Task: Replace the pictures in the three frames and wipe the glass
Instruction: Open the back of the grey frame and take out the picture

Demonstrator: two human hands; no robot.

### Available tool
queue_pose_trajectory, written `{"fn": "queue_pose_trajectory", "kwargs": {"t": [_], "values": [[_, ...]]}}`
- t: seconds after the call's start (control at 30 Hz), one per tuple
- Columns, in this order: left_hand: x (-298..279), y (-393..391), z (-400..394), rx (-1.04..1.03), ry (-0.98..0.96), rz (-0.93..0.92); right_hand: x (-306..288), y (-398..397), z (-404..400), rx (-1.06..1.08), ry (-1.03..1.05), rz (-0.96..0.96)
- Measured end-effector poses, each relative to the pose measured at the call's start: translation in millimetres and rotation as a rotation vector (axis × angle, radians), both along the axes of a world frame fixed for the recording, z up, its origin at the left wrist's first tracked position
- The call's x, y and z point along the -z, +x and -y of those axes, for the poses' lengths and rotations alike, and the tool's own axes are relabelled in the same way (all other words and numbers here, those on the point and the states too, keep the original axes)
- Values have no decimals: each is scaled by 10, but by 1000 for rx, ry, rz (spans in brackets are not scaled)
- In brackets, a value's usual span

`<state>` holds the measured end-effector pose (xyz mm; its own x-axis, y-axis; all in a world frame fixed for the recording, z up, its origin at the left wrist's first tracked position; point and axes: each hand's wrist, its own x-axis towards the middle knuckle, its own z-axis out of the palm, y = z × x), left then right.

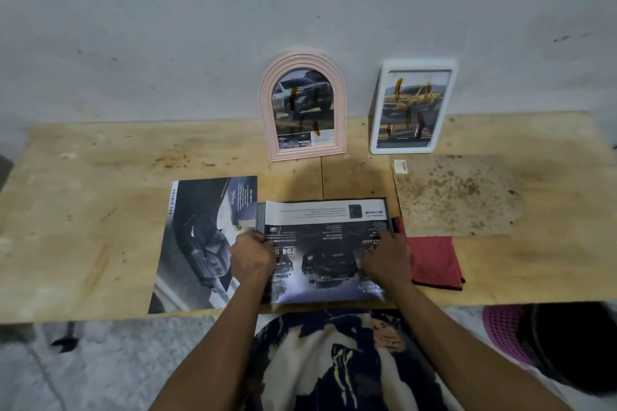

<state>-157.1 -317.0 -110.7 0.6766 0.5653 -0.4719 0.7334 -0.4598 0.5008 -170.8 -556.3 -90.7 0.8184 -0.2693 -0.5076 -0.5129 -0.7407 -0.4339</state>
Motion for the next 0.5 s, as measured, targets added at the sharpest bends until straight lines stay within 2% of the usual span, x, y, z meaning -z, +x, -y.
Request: {"fn": "queue_pose_trajectory", "kwargs": {"t": [0.23,0.5], "values": [[-54,-43,-80,31,114,23,13,14,-64,50,-34,4],[-124,-86,-57,197,300,89,47,48,-109,150,-40,11]]}}
